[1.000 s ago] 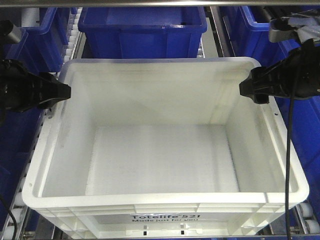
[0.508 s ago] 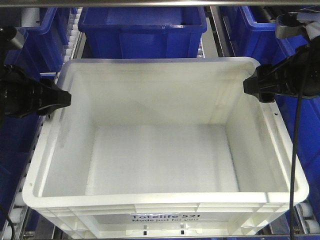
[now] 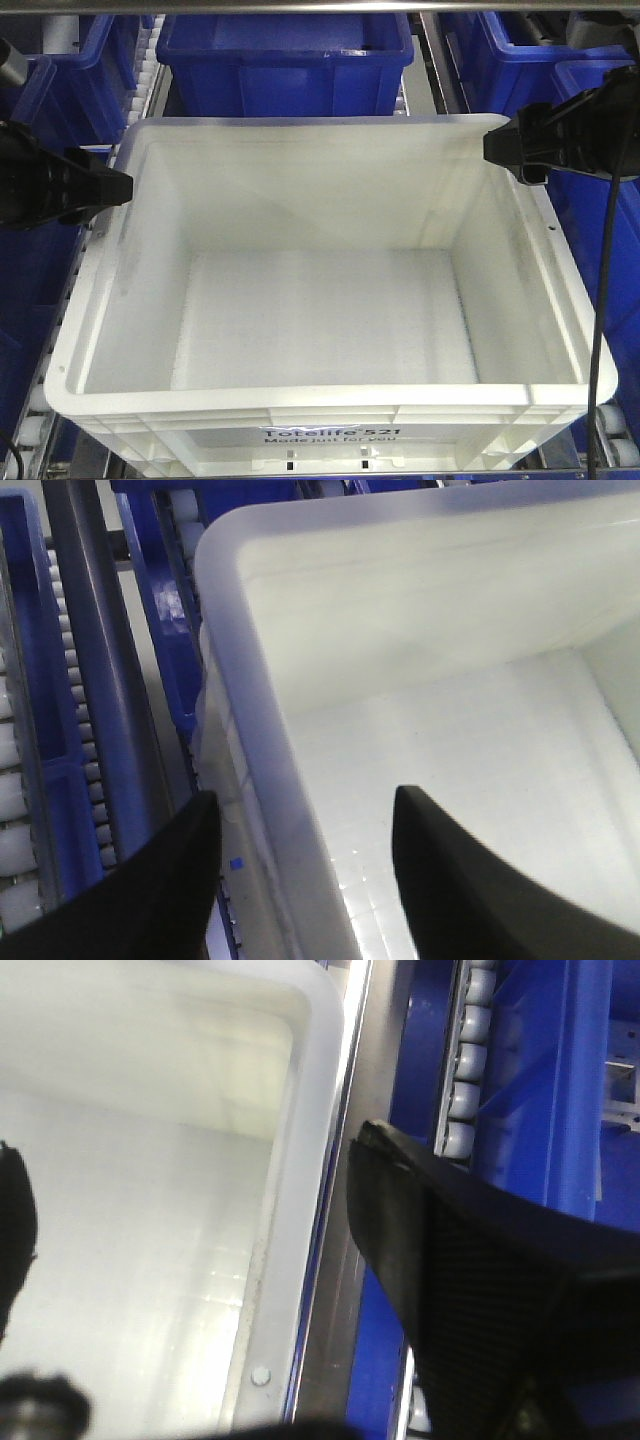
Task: Move bin from left to right shelf
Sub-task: 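Open both grippers and lift them off the bin rims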
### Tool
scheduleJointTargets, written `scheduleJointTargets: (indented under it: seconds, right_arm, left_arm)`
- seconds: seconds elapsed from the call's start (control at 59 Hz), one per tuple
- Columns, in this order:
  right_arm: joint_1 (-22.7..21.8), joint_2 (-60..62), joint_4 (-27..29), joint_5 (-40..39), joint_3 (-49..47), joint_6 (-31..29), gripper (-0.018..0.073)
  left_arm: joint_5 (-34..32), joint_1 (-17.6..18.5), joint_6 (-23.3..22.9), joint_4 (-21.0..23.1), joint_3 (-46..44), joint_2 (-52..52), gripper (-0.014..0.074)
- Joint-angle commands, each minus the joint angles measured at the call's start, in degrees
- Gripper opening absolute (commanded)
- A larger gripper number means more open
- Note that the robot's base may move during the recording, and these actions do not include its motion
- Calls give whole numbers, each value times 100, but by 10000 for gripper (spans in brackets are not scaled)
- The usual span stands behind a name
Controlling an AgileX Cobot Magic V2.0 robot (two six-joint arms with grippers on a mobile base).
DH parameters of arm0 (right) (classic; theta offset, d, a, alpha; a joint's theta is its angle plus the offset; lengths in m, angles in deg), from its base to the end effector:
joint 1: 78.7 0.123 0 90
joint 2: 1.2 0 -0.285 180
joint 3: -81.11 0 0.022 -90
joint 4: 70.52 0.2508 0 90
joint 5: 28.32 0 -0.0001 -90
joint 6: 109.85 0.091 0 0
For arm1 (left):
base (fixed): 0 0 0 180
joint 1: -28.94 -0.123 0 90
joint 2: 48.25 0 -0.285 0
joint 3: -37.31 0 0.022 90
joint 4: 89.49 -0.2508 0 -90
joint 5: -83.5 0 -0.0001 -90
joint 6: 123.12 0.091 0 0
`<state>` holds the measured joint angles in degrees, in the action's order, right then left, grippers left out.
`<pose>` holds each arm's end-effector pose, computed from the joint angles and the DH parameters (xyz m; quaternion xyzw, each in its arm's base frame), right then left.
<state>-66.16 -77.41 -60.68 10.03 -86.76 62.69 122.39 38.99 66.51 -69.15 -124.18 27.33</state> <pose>0.2468 0.0648 0.3754 -0.1189 0.8832 0.0975 0.4431 0.2403 -0.0628 0.3445 0.0736 0.9033 -0.1579 0.3921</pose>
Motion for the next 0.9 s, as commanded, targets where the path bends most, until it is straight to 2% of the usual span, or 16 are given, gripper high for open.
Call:
scheduleJointTargets:
  seconds: [0.0, 0.152, 0.356, 0.525, 0.695, 0.881]
  right_arm:
    - [1, 252, 53, -703, 169, -90, 565]
    - [1, 733, 59, -1491, 968, -113, 565]
    - [1, 1429, 59, -2134, 1736, -356, 565]
    - [1, 2161, 59, -2830, 2551, -592, 565]
    - [1, 3216, 59, -3425, 3462, -733, 565]
    - [1, 4469, 54, -3422, 4178, -843, 565]
  left_arm:
    - [-400, 33, 30, 98, 78, -220, 377]
    - [-772, 33, 49, 103, 556, -475, 377]
    - [-1860, 33, 236, 116, 1440, -1364, 375]
    - [-2517, 33, 545, 111, 2284, -2276, 375]
    - [-2687, 33, 680, 106, 3096, -3319, 375]
    - [-2837, 33, 674, 106, 3737, -4686, 361]
